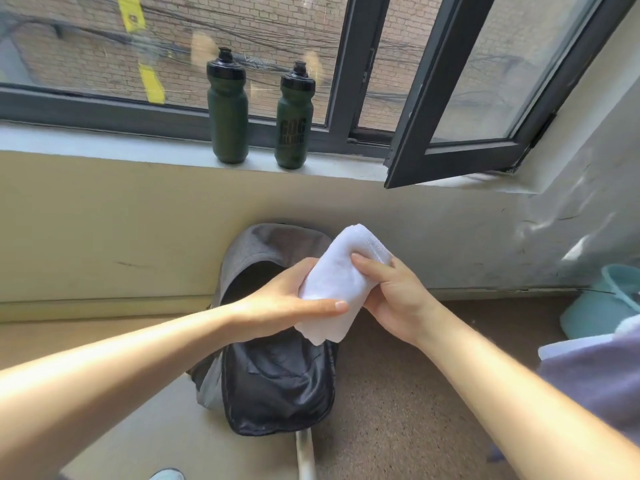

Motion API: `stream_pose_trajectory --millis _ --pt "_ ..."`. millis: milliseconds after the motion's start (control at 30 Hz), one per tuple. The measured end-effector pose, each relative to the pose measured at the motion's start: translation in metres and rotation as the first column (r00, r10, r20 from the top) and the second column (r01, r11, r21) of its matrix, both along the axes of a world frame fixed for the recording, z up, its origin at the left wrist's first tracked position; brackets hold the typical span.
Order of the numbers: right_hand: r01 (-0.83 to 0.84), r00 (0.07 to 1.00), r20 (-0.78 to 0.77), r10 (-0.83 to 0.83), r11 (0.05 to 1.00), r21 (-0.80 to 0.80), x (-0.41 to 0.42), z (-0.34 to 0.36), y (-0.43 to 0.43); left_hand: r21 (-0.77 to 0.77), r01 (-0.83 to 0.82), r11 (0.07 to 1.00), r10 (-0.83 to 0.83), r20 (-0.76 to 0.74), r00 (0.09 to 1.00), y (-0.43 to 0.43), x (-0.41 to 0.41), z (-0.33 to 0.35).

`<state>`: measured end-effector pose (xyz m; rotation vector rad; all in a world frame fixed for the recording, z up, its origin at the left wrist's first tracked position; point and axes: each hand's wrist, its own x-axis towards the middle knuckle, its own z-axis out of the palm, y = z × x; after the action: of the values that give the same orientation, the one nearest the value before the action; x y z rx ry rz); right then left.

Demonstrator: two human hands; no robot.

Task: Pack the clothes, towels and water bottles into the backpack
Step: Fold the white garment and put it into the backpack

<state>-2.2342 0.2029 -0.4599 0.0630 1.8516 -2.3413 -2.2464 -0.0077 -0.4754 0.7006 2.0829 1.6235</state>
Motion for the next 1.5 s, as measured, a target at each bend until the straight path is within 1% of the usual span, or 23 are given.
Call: stream_pose_trajectory --millis 100,167,300,400,467,500,533,600,633,700,733,767,800,867,933,1000,1033,1100,1200,1267,1333,1400,1500 --pt "0.008 1.000 -0.011 -0.008 0.999 0.047 -0.003 -0.007 -0.001 -0.031 0.011 0.999 -0.010 0.058 0.998 0.002 0.001 0.001" --pt "-0.008 1.000 0.005 0.007 0.997 0.082 -0.004 -0.010 0.000 -0.082 0.006 0.997 0.001 0.079 0.997 0.001 -0.002 0.002" --pt "-0.107 0.994 0.051 0.098 0.964 0.241 -0.007 -0.016 0.008 -0.232 -0.029 0.972 0.047 0.070 0.996 -0.008 -0.017 -0.007" --pt "-0.099 0.993 0.087 0.073 0.931 0.352 -0.010 -0.027 0.007 -0.422 -0.064 0.904 0.058 -0.029 0.998 -0.016 -0.030 -0.020" --pt "-0.091 0.994 0.099 0.056 0.916 0.391 -0.013 -0.039 -0.001 -0.513 -0.110 0.851 0.058 -0.116 0.992 -0.019 -0.035 -0.027" --pt "-0.085 0.994 0.100 0.050 0.918 0.388 -0.015 -0.045 -0.007 -0.525 -0.125 0.842 0.058 -0.142 0.988 -0.019 -0.037 -0.031" --pt "-0.075 0.994 0.099 0.041 0.926 0.370 -0.018 -0.050 -0.012 -0.510 -0.123 0.851 0.050 -0.154 0.987 -0.019 -0.039 -0.034" --pt "-0.056 0.995 0.093 0.028 0.948 0.313 -0.024 -0.058 -0.021 -0.435 -0.077 0.897 -0.003 -0.180 0.984 -0.018 -0.041 -0.043" --pt "-0.050 0.996 0.091 0.024 0.954 0.296 -0.028 -0.061 -0.024 -0.412 -0.059 0.909 -0.037 -0.221 0.975 -0.017 -0.042 -0.048" --pt "-0.038 0.996 0.092 0.010 0.951 0.307 -0.033 -0.066 -0.024 -0.428 -0.035 0.903 -0.108 -0.305 0.946 -0.014 -0.046 -0.059" --pt "-0.035 0.995 0.103 0.000 0.939 0.342 -0.036 -0.071 -0.022 -0.468 -0.027 0.884 -0.143 -0.325 0.935 -0.014 -0.049 -0.063" --pt "-0.038 0.992 0.122 -0.012 0.916 0.400 -0.038 -0.076 -0.018 -0.535 -0.029 0.844 -0.184 -0.340 0.922 -0.014 -0.053 -0.069" --pt "-0.048 0.988 0.149 -0.027 0.879 0.474 -0.039 -0.082 -0.013 -0.621 -0.043 0.783 -0.231 -0.354 0.906 -0.015 -0.057 -0.075" --pt "-0.083 0.975 0.214 -0.056 0.805 0.588 -0.039 -0.095 -0.003 -0.775 -0.091 0.625 -0.325 -0.365 0.872 -0.018 -0.066 -0.091" --pt "-0.159 0.958 0.281 -0.049 0.726 0.669 -0.035 -0.109 0.007 -0.858 -0.128 0.497 -0.430 -0.371 0.823 -0.021 -0.075 -0.109" --pt "-0.262 0.938 0.345 -0.015 0.621 0.739 -0.030 -0.125 0.016 -0.902 -0.161 0.400 -0.544 -0.376 0.750 -0.021 -0.086 -0.129" --pt "-0.305 0.928 0.373 0.000 0.577 0.758 -0.027 -0.134 0.020 -0.913 -0.185 0.365 -0.591 -0.381 0.711 -0.020 -0.092 -0.141" --pt "-0.365 0.908 0.418 0.016 0.517 0.774 -0.025 -0.151 0.027 -0.911 -0.250 0.329 -0.634 -0.409 0.656 -0.015 -0.102 -0.165" --pt "-0.398 0.891 0.454 0.000 0.479 0.782 -0.029 -0.176 0.030 -0.872 -0.357 0.335 -0.628 -0.489 0.605 -0.005 -0.113 -0.203" --pt "-0.352 0.903 0.428 -0.040 0.503 0.789 -0.031 -0.193 0.023 -0.833 -0.417 0.364 -0.604 -0.552 0.575 0.001 -0.119 -0.222" --pt "-0.292 0.907 0.414 -0.082 0.586 0.756 -0.028 -0.215 0.011 -0.807 -0.435 0.399 -0.566 -0.590 0.576 0.006 -0.123 -0.239" --pt "-0.267 0.891 0.443 -0.099 0.675 0.688 -0.022 -0.240 -0.004 -0.835 -0.408 0.369 -0.557 -0.550 0.622 0.010 -0.124 -0.256" --pt "-0.198 0.887 0.435 -0.156 0.723 0.662 -0.016 -0.278 -0.020 -0.903 -0.286 0.321 -0.525 -0.421 0.739 0.021 -0.126 -0.284"
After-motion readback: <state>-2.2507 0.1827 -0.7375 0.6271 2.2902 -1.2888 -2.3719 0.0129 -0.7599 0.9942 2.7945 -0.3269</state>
